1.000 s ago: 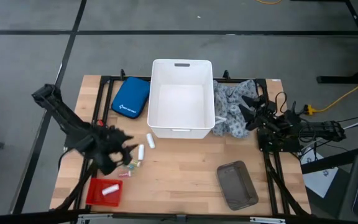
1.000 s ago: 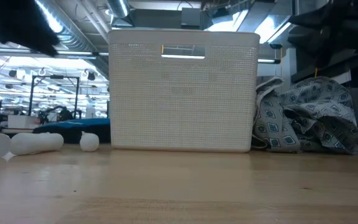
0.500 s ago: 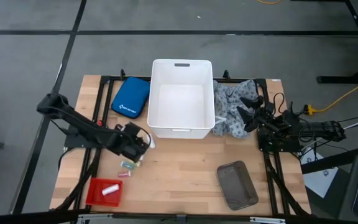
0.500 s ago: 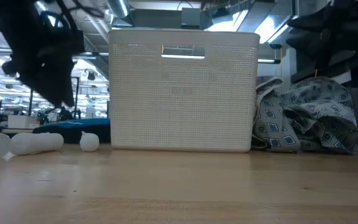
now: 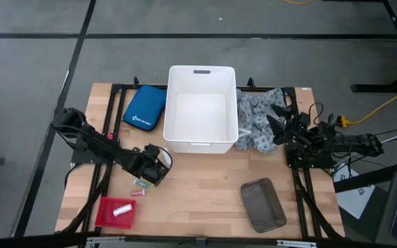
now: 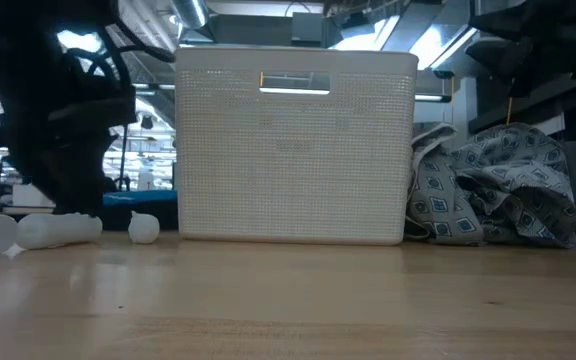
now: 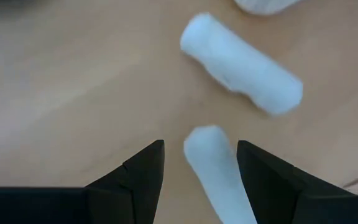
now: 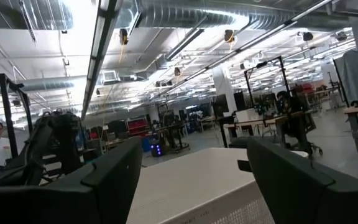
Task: Pick & place medical supplies in basket/bin
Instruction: Put the bottom white rolled gauze into the red bin, then put the white rolled gauze into the red bin
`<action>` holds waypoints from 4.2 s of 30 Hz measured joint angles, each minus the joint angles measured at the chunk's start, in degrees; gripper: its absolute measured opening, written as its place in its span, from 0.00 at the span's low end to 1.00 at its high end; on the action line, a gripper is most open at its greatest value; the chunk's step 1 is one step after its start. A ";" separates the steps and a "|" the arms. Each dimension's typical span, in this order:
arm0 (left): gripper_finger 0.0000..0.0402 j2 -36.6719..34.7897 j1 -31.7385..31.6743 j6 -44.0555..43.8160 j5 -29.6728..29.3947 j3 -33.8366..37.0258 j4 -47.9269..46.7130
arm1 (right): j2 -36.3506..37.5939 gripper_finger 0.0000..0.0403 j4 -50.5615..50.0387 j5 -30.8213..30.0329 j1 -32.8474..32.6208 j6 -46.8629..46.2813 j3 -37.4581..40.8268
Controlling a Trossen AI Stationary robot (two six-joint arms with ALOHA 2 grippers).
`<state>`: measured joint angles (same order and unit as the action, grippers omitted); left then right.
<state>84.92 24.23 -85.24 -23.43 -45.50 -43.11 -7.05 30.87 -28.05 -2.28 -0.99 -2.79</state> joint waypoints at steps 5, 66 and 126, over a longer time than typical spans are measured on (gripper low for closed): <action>0.49 1.58 1.75 -2.60 0.52 0.00 -0.07 | 0.00 0.73 -0.01 0.01 0.00 -0.87 0.00; 0.11 -21.24 34.04 10.46 7.70 0.02 8.18 | 0.00 0.73 -1.33 0.06 -0.01 -4.03 0.00; 0.52 0.85 2.51 101.83 -8.46 0.00 9.90 | 0.00 0.73 -1.31 0.20 0.00 -4.09 0.00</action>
<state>85.77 26.74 16.59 -31.89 -45.50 -33.21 -7.05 29.56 -27.86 -2.29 -5.08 -2.79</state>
